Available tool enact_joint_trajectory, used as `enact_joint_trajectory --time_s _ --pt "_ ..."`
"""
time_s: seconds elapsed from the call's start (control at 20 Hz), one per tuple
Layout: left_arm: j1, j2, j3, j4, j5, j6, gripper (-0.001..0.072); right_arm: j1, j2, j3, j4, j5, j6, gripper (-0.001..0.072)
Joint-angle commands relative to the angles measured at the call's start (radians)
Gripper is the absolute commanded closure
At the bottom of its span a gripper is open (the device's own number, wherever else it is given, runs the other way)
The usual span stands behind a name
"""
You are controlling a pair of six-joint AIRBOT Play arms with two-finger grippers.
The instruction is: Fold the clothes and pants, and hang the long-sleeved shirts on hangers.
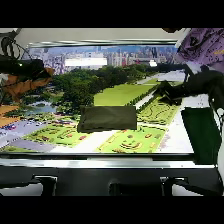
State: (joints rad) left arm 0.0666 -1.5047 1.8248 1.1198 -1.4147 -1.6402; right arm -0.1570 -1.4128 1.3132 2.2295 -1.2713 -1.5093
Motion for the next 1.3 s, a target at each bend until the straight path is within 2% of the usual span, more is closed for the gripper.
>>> enact_joint_trajectory --time_s 0.0,0.2,0.45,0.65,0.75,0.8,0.85,0.9,1.0,1.25 --pt "0.001 0.000 0.000 0.000 0.002 0.021 0.0690 -0.110 -0.061 -0.172 0.174 -0.033 -0.264 0.0224" --pt "0.001 0.000 0.000 0.000 0.001 0.021 0.0690 -0.035 -0.173 -0.245 0.232 0.045 -0.347 0.0234" --pt "0.001 0.000 0.000 0.000 0.001 0.021 0.0690 0.085 -0.266 -0.245 0.277 0.149 -0.355 0.0237" --pt "0.000 0.000 0.000 0.000 0.001 0.021 0.0690 0.171 -0.273 -0.245 0.280 0.217 -0.352 0.0248" --pt "0.000 -0.002 0.000 0.000 0.001 0.021 0.0689 0.206 -0.273 -0.245 0.273 0.233 -0.348 0.0361" --pt "0.000 -0.002 0.000 0.000 0.001 0.021 0.0690 0.219 -0.273 -0.245 0.274 0.240 -0.349 0.0475" --pt "0.000 -0.002 0.000 0.000 0.001 0.021 0.0690 0.224 -0.270 -0.244 0.283 0.241 -0.344 0.0619" --pt "0.000 -0.002 0.000 0.000 0.001 0.021 0.0689 0.222 -0.259 -0.236 0.283 0.241 -0.328 0.0688" --pt "0.000 -0.002 0.000 -0.001 0.001 0.021 0.0689 0.222 -0.222 -0.188 0.260 0.241 -0.295 0.0689" --pt "0.000 -0.002 0.000 0.000 0.001 0.021 0.0689 0.138 -0.200 0.076 0.163 0.214 -0.067 0.0689"
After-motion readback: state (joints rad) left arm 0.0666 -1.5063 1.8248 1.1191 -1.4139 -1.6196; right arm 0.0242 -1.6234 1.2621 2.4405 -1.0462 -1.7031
